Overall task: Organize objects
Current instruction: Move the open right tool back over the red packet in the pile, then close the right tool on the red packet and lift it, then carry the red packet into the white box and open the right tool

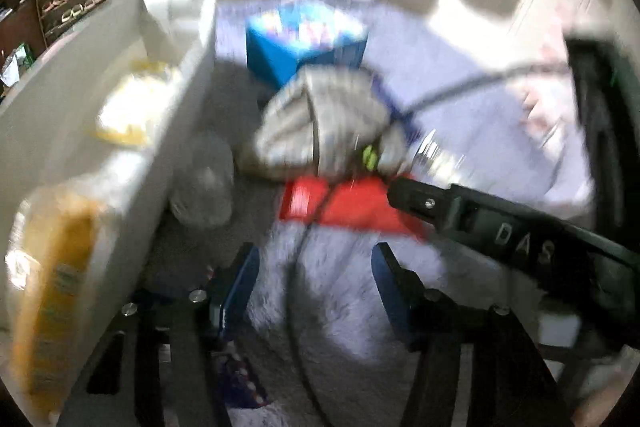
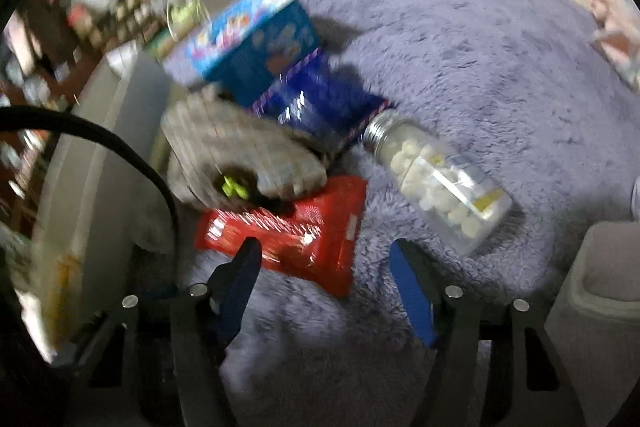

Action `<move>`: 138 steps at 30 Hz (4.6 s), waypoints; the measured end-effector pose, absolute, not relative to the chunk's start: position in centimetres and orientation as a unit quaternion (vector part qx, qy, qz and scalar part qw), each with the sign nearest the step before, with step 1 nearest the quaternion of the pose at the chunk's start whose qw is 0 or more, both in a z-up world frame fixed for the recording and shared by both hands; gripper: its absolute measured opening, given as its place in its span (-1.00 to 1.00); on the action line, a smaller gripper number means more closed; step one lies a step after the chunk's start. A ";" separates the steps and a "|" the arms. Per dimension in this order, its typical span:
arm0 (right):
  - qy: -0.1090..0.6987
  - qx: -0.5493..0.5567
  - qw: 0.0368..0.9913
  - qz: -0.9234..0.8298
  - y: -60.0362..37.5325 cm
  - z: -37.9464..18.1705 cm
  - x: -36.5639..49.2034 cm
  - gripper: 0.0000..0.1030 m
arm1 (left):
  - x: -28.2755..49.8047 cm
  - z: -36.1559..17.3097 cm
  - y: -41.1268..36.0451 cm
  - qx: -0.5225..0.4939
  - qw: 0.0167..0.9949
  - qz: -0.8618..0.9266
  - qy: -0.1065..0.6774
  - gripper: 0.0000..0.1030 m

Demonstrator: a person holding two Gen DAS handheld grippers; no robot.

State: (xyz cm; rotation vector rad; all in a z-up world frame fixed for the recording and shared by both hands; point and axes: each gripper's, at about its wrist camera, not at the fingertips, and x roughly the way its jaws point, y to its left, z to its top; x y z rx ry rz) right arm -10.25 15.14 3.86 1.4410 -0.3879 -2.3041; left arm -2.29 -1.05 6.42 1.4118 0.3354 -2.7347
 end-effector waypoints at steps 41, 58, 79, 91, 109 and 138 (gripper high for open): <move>-0.122 0.486 0.184 -0.845 14.6 2.5 -9.8 0.35 | 1.9 11.9 -7.0 0.324 0.133 -0.930 0.112 -0.06; 0.087 0.458 0.194 -0.863 7.4 0.9 -7.0 0.90 | 1.7 10.9 -8.0 0.346 0.146 -0.915 0.145 -0.06; -0.384 0.446 0.306 -0.748 16.7 0.6 -9.2 -0.12 | 1.5 10.7 -8.1 0.353 0.149 -0.913 0.141 -0.06; -0.241 0.256 0.367 -0.861 14.5 13.9 -5.0 -0.73 | 8.6 17.6 -6.1 0.143 0.214 -0.960 0.110 0.82; -0.213 0.340 0.487 -0.776 4.3 12.7 -3.8 -0.30 | 9.8 17.9 -10.7 0.276 0.262 -0.906 0.187 0.82; -0.042 0.427 0.434 -0.792 3.7 10.1 -3.6 -0.20 | 7.4 15.6 -10.4 0.341 0.303 -0.879 0.141 0.80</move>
